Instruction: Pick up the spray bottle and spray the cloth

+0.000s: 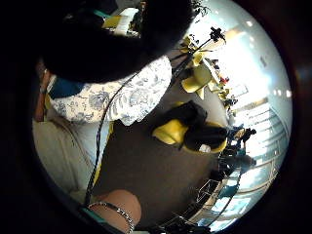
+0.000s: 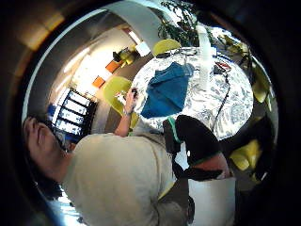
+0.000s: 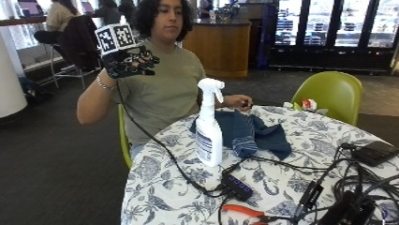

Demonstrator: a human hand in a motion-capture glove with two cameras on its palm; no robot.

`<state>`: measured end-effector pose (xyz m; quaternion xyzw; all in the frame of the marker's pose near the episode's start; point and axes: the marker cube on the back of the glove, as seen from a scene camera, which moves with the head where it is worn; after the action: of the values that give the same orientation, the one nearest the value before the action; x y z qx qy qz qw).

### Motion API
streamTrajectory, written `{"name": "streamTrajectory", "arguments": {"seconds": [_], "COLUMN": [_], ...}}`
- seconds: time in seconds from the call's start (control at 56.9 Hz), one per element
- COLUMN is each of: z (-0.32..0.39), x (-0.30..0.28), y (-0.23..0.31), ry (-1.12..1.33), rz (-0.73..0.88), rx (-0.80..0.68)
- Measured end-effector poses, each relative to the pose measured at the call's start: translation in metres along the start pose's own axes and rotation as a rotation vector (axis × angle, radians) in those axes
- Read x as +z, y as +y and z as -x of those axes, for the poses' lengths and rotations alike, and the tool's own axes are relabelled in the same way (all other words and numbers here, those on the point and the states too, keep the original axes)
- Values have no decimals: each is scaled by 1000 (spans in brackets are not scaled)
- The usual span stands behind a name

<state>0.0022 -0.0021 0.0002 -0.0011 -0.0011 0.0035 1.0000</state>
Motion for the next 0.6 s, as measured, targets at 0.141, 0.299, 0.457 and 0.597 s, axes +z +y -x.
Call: {"name": "streamTrajectory", "arguments": {"seconds": [0.141, 0.299, 0.457, 0.597], "z": [-6, -11, -16, -24], "x": [3, 7, 11, 19], "y": [-8, -13, -15, -21], "ry": [-38, -97, -110, -130], "rz": [2, 8, 24, 44], "rx": [19, 28, 38, 62]}}
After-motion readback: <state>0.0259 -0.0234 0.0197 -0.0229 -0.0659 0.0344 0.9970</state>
